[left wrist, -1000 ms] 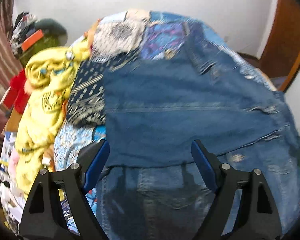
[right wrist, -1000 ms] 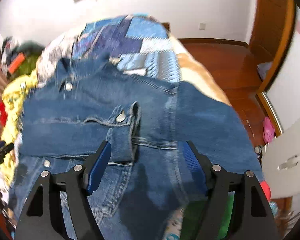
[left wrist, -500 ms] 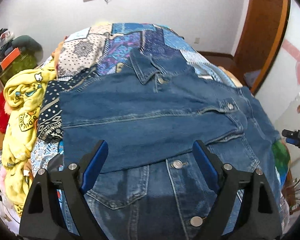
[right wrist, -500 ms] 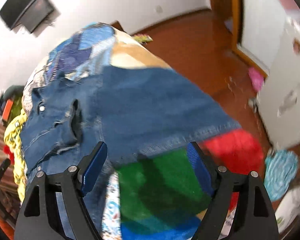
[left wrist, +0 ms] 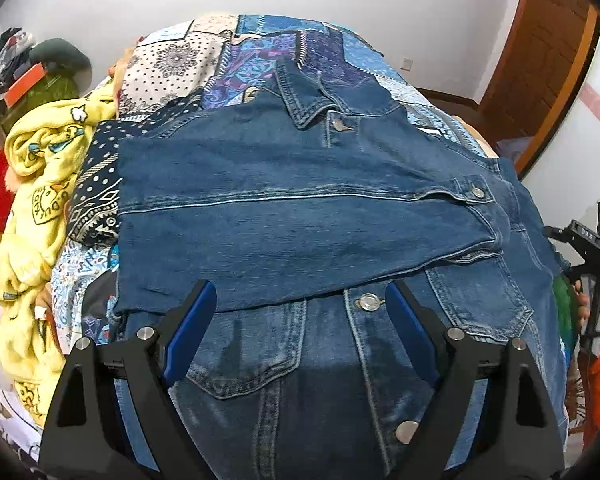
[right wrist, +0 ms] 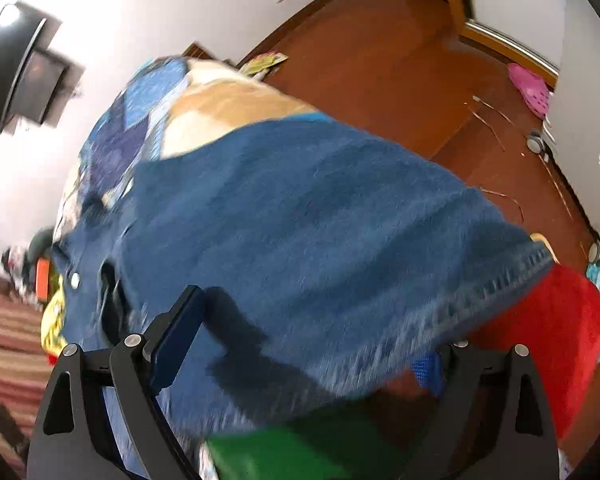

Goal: Fold large clothes

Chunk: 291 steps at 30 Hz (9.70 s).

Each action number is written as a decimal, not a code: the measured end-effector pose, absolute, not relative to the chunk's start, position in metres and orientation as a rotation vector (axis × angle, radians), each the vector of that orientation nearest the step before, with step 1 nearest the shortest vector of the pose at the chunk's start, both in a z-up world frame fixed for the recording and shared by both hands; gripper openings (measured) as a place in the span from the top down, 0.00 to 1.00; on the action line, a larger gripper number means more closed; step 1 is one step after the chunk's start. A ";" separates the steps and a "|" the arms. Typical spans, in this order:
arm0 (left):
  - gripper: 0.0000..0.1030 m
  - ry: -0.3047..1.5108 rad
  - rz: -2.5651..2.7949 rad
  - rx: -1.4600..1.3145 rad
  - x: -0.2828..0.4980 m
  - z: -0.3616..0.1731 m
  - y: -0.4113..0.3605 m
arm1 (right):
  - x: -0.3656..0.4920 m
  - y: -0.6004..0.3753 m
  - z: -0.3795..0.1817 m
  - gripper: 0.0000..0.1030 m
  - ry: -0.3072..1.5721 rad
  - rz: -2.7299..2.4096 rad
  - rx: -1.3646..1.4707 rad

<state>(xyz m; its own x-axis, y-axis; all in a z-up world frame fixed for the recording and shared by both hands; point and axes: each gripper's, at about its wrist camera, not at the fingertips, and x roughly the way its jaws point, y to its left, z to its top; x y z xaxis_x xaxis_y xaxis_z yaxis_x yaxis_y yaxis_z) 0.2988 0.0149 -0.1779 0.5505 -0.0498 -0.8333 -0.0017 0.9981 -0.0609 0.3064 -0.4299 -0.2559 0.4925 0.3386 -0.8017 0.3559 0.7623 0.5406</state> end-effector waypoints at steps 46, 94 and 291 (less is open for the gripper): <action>0.16 0.923 -0.004 -0.018 0.263 -0.153 0.048 | 0.297 -0.166 -0.176 0.51 1.236 0.613 0.188; 0.75 1.057 -0.163 0.022 0.363 -0.206 -0.003 | 0.278 -0.264 -0.215 0.28 1.117 0.266 0.090; 0.37 1.042 -0.041 -0.130 0.358 -0.183 0.147 | 0.314 -0.181 -0.142 0.22 1.048 0.428 0.046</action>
